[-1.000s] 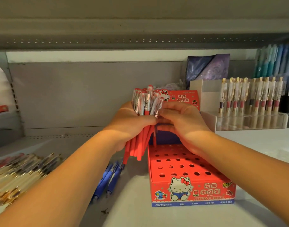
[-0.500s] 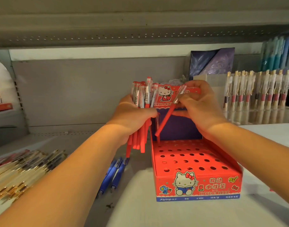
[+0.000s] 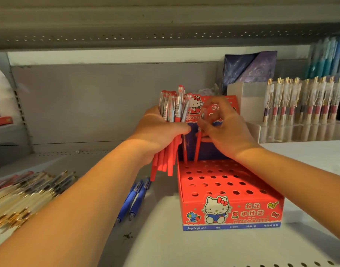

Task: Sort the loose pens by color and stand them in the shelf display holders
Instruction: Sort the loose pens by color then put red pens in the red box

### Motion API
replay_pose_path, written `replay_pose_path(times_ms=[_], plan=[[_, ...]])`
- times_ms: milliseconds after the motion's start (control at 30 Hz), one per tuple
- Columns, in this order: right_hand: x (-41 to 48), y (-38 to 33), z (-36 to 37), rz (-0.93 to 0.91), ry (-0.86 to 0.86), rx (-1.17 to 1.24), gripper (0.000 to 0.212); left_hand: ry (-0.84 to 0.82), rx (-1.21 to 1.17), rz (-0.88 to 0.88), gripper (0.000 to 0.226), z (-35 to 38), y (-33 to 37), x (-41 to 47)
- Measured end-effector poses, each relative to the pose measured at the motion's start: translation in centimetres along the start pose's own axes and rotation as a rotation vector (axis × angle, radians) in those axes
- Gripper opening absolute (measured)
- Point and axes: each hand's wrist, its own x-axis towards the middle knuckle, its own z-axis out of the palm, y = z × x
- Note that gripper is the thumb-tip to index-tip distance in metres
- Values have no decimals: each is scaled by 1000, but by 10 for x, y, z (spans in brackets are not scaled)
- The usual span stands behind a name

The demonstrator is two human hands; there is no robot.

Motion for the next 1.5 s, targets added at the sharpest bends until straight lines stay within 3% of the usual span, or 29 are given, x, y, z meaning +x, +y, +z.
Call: replay_pose_path(times_ms=[200,333,400,500,667,833,1100,1400,1500], plan=[[-3,3,0,124,-249,-150,23,-57,-54,-16,27,-1,-1,-2],[1,-5,-4,94,-163,-243,21,-68,-24,1,25,0,-2,-2],[4,-15,-5,148,-81,11,19,-80,-26,23,25,1,-3,-1],[4,-30,-9,222,-104,457,6,-109,-11,43,25,2,-4,-1],[-3,-36,-8,205,-90,519,21,-180,15,64,31,5,-5,-2],[0,-37,-13,299,-47,687,21,-129,-62,-27,16,4,-4,-3],[9,-26,-26,218,49,310,28,-39,-64,-92,20,-1,-4,-1],[9,-13,-20,203,17,235,34,-19,-70,-105,20,-1,-5,1],[7,-8,-19,221,-50,82,33,-21,-78,-117,20,-1,-6,2]])
